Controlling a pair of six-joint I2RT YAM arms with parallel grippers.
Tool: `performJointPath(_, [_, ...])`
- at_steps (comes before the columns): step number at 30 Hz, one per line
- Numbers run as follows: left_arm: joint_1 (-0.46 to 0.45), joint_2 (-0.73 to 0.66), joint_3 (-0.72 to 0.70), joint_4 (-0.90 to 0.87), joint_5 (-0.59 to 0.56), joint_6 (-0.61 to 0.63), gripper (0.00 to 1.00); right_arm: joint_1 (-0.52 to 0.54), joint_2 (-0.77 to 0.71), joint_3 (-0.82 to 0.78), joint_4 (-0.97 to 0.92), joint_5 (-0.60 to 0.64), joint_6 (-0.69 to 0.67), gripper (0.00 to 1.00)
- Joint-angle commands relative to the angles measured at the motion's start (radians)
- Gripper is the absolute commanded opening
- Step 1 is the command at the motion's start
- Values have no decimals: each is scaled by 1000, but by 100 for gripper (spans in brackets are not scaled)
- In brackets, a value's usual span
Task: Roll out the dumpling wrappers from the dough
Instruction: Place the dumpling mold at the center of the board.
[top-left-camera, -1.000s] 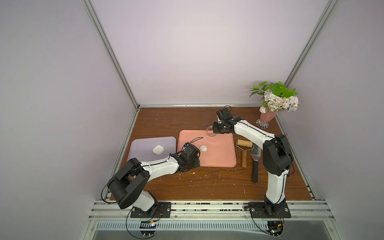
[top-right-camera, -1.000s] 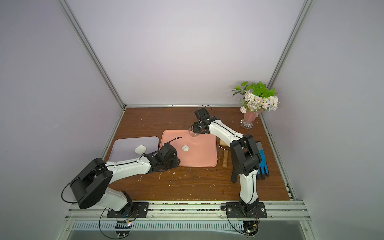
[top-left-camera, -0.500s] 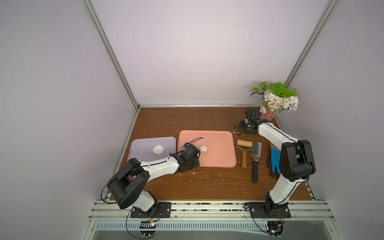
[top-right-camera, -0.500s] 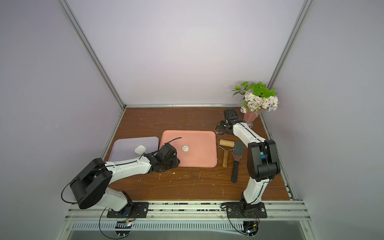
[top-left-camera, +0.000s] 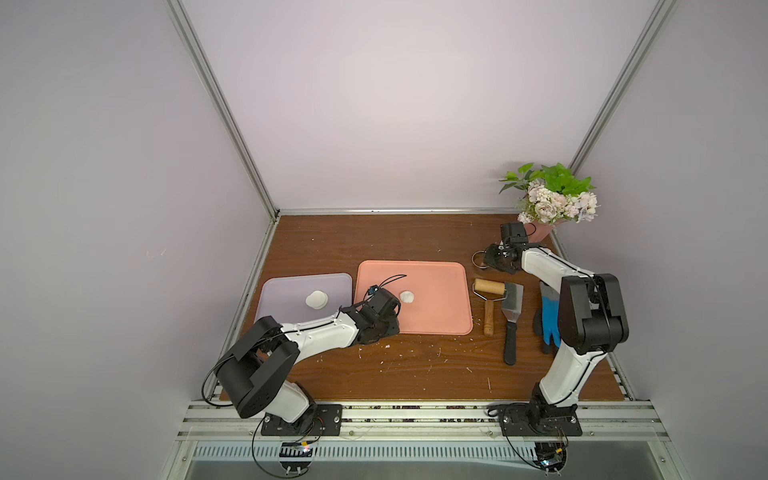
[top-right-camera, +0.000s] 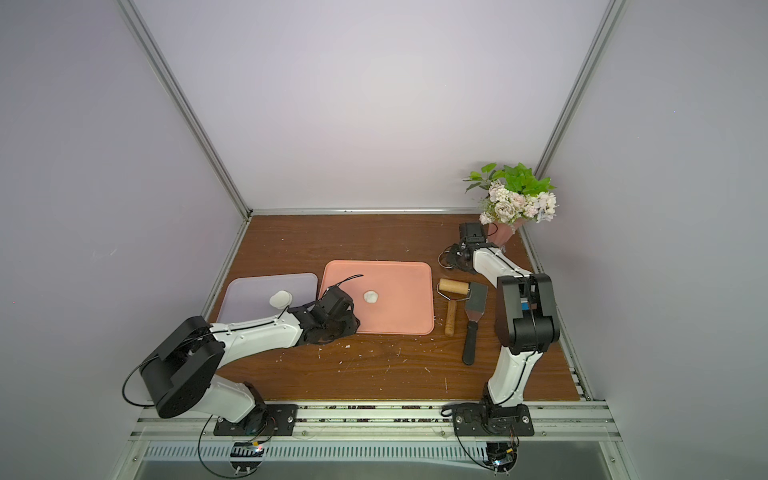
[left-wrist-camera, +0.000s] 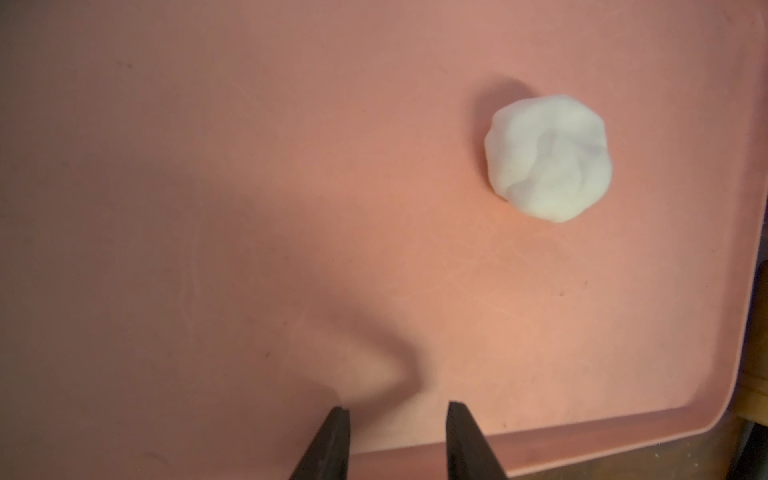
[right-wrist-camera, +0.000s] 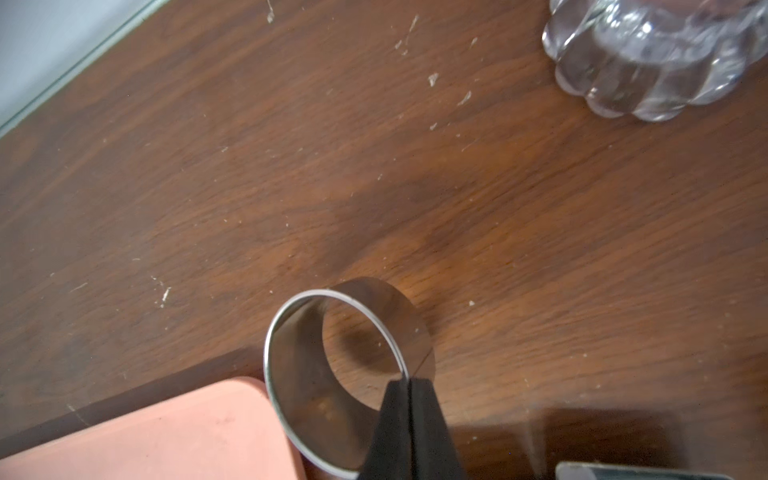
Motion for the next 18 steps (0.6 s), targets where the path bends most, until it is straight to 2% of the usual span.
performJointPath(1, [-15,19,-31,-100,36,-7,37,-6,7,21,30,-29,20,0])
performJointPath(5, [-15,15,-30,-100,35,-7,37,-6,27,35,17,-38,18,1])
performJointPath(10, [-15,12,-25,-101,29,-7,39,-5,-2,29,6,-39,15,21])
performJointPath(13, [-15,9,-18,-107,22,-3,40,-5,-42,33,-19,-27,1,29])
performJointPath(18, [-15,14,-1,-118,15,9,40,-6,-155,-6,-67,-10,-16,34])
